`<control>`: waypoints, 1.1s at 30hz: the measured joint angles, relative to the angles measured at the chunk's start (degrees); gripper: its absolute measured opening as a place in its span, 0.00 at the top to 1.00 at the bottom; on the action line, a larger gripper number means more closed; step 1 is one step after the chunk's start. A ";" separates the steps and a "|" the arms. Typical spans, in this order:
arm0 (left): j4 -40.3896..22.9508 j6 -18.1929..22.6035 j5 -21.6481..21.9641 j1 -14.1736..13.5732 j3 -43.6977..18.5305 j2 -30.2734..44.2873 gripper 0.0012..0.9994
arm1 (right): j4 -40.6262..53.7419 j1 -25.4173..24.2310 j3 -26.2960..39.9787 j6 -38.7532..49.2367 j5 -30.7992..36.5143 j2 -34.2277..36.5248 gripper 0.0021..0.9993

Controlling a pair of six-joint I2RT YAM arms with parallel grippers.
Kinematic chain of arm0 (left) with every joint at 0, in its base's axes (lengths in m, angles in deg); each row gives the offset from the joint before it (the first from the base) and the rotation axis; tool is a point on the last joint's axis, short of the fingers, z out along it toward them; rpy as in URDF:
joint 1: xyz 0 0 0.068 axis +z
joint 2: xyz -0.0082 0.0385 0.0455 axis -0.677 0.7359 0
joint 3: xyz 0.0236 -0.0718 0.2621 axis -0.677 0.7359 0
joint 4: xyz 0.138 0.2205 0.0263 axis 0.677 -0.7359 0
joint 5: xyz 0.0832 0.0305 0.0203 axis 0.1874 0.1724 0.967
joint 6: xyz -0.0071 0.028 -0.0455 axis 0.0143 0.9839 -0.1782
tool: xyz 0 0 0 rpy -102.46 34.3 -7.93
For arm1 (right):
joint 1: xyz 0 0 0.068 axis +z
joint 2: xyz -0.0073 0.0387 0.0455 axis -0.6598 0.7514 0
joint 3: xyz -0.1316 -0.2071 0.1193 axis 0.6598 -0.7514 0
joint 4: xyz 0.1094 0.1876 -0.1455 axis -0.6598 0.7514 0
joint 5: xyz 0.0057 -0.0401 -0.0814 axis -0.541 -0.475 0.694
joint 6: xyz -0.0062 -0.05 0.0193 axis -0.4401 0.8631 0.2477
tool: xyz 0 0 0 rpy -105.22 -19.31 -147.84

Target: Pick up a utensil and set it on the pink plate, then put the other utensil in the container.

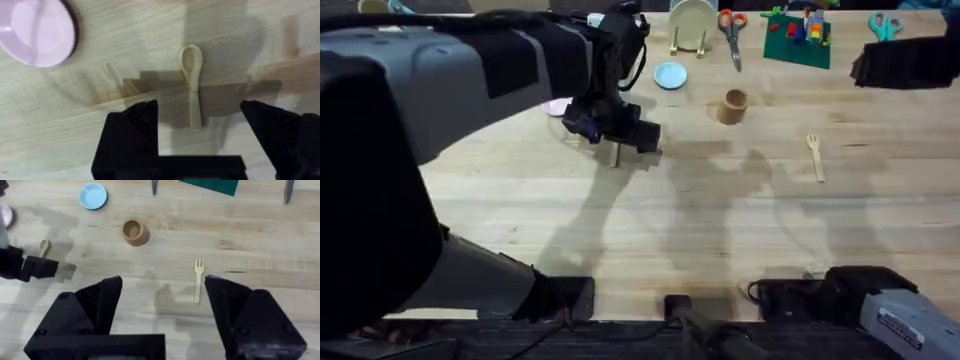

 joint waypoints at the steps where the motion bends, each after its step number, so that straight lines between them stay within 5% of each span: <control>1: 0.31 -0.04 0.02 0.09 0.15 0.02 0.00 | -0.02 0.00 0.00 -0.01 0.00 0.00 0.00; 20: 4.82 -1.07 0.00 0.18 3.65 0.00 0.02 | -0.02 0.00 0.00 -0.17 0.00 0.00 0.00; 24: 5.23 -1.41 0.00 0.18 3.67 0.00 0.37 | -0.02 0.00 0.00 -0.19 0.00 0.00 0.01; 28: 5.37 -1.37 -0.22 0.18 3.67 0.00 0.92 | -0.02 0.00 0.00 -0.17 0.00 0.00 0.00; 33: 5.41 -1.49 -0.28 0.18 3.67 -0.07 0.95 | -0.02 0.00 0.00 -0.18 0.00 0.02 0.00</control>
